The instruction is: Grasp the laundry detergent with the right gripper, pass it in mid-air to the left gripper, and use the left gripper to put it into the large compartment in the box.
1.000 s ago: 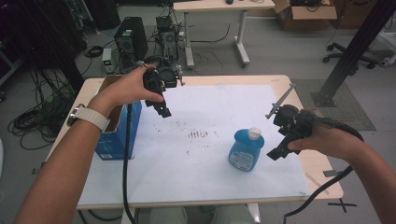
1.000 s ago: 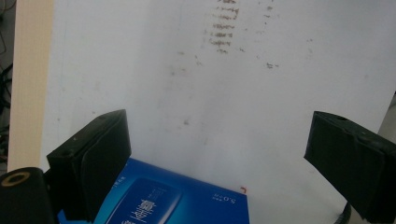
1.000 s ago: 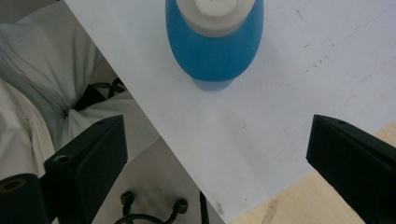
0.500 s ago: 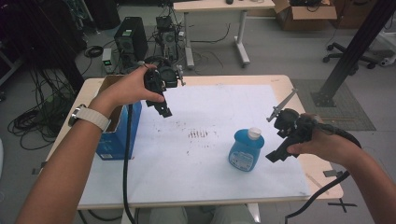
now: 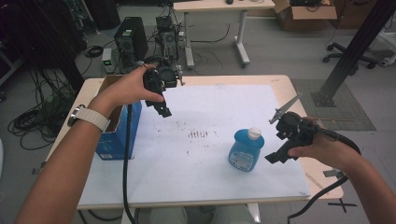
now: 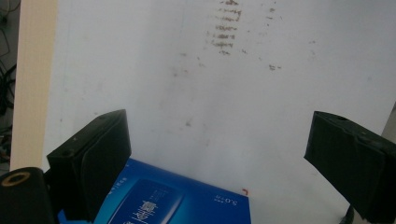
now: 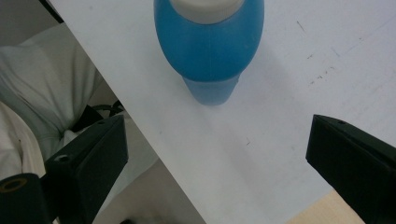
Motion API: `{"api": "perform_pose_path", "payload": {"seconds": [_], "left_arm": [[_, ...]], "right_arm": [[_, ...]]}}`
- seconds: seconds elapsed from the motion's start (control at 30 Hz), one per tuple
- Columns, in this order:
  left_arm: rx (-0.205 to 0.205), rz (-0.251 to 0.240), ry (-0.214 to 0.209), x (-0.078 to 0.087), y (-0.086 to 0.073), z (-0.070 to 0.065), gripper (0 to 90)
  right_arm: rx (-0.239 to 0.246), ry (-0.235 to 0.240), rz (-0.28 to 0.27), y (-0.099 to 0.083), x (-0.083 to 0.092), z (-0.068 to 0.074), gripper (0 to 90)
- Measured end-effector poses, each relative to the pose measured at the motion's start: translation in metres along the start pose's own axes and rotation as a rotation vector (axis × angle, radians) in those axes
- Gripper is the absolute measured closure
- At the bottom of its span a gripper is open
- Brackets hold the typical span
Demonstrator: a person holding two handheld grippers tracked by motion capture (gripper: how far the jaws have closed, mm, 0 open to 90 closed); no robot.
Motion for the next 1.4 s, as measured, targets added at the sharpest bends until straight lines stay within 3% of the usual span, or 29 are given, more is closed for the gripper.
{"api": "perform_pose_path", "payload": {"seconds": [0.77, 0.97, 1.4], "left_arm": [[-0.006, 0.004, 0.003, 0.0, 0.001, -0.001, 6.9], [-0.003, 0.003, 0.003, -0.001, 0.001, -0.001, 6.9], [-0.002, 0.006, 0.007, 0.0, 0.0, 0.0, 7.0]], "right_arm": [[-0.025, 0.001, -0.13, -0.007, -0.012, 0.0, 5.6], [-0.009, -0.005, -0.148, -0.008, -0.014, 0.0, 5.4], [-0.036, -0.006, -0.233, -0.01, -0.02, -0.001, 5.3]]}}
Point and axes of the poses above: each handheld gripper's, and its own axes: x roughly backward along the jaws, y roughly out of its top, z roughly to its left, the point moved 8 cm from there along -x, roughly forward along the jaws, and after that the axes turned 10 degrees about -y, right-handed, at the moved point
